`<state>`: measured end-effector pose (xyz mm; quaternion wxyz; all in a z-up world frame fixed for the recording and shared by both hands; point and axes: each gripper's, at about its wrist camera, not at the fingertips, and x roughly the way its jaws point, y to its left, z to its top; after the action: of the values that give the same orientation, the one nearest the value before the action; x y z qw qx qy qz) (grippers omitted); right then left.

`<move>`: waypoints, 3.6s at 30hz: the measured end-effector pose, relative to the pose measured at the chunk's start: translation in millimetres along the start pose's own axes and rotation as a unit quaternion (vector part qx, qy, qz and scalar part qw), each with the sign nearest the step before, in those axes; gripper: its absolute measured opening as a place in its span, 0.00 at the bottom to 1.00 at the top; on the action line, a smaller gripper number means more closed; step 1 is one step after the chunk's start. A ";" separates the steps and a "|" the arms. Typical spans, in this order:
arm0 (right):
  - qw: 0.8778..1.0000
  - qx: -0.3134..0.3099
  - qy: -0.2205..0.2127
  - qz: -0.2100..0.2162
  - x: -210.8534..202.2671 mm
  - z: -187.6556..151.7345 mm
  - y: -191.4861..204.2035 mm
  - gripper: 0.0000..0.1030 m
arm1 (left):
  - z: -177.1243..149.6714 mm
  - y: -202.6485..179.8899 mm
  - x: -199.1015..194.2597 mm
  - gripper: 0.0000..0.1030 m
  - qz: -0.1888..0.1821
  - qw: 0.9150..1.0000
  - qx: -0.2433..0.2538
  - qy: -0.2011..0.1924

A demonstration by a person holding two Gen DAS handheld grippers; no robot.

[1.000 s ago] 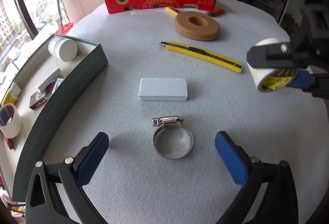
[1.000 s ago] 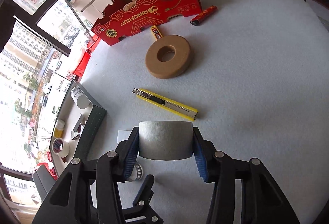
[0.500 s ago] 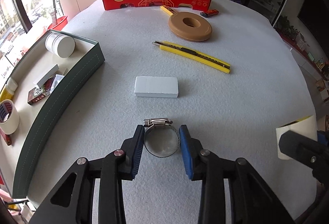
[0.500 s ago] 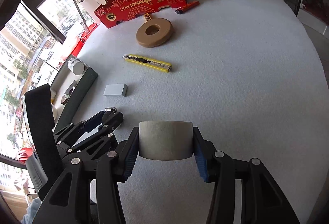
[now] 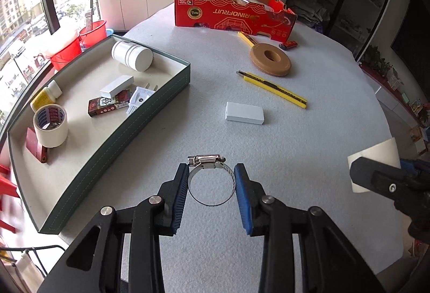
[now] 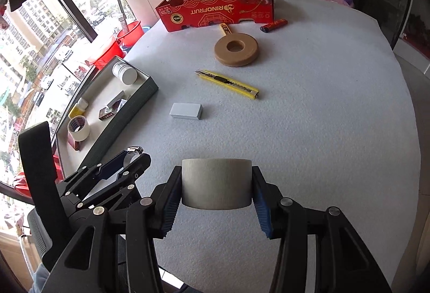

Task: Organize rigid objects
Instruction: 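Carry the hose clamp with the left tool while the right tool carries the tape roll to the tray, then release the hose clamp from the left tool while the right tool drops the tape roll in the tray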

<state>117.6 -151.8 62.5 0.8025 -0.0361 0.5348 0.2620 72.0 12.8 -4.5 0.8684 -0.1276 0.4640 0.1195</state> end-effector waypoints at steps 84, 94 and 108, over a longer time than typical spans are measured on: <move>0.987 -0.134 0.069 0.056 153.0 130.5 206.6 0.49 | 97.0 213.5 39.8 0.36 0.144 0.982 -0.121 -0.004; 0.987 -0.129 0.078 0.052 164.2 130.7 204.3 0.49 | 96.7 205.7 53.0 0.36 0.142 0.984 -0.110 0.005; 0.986 -0.137 0.085 0.050 168.7 128.5 201.5 0.49 | 85.2 204.2 61.6 0.36 0.131 0.984 -0.114 0.024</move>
<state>182.0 129.4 13.9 0.7277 -0.1411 0.5609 0.3689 104.8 238.4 -32.8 0.8136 -0.1666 0.4807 0.2816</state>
